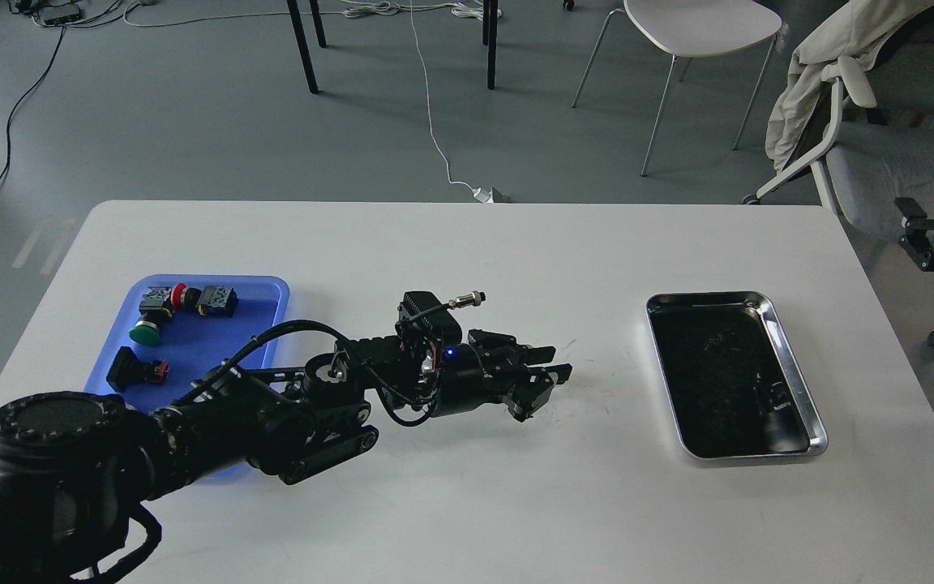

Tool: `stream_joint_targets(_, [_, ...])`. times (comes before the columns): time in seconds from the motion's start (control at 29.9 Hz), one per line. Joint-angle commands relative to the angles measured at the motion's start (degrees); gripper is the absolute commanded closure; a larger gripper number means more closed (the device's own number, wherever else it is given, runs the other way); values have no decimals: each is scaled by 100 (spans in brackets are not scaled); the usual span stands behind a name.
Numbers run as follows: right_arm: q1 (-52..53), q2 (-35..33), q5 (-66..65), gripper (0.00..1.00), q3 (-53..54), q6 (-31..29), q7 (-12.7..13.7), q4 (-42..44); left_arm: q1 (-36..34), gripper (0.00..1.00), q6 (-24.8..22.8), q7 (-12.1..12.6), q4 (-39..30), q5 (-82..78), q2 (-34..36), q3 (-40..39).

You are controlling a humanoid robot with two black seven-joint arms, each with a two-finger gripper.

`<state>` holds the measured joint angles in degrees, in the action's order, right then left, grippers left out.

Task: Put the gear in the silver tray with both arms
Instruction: 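Carry the black gear with the left gripper toward the silver tray, then open the left gripper and set the gear on the table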

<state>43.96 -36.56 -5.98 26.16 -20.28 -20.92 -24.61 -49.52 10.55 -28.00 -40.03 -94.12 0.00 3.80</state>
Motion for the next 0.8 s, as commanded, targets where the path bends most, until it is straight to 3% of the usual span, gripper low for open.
stream_joint_targets(0.0, [16, -9, 0, 7, -15, -11, 9, -8, -14, 59, 0, 0, -40, 104, 0, -63])
stream_joint_targets(0.17, [34, -18, -9, 7, -41, -28, 9, -8, -102, 55, 18, 0, -75, 982, 132, -90])
stream_joint_targets(0.27, [95, -62, -9, 7, -50, -37, 27, -17, -303, 47, 26, 0, -128, 1562, 535, -151])
stream_joint_targets(0.4, [183, -79, -26, 7, -59, -37, 36, -26, -550, 43, 35, 0, -146, 2344, 1001, -230])
stream_joint_targets(0.53, [253, -79, -70, 7, -68, -37, 36, -44, -743, 20, 0, 0, -137, 3249, 1519, -485])
stream_joint_targets(0.77, [280, -88, -123, 7, -94, -64, 62, -236, -893, 3, -9, 0, -93, 4489, 2197, -696])
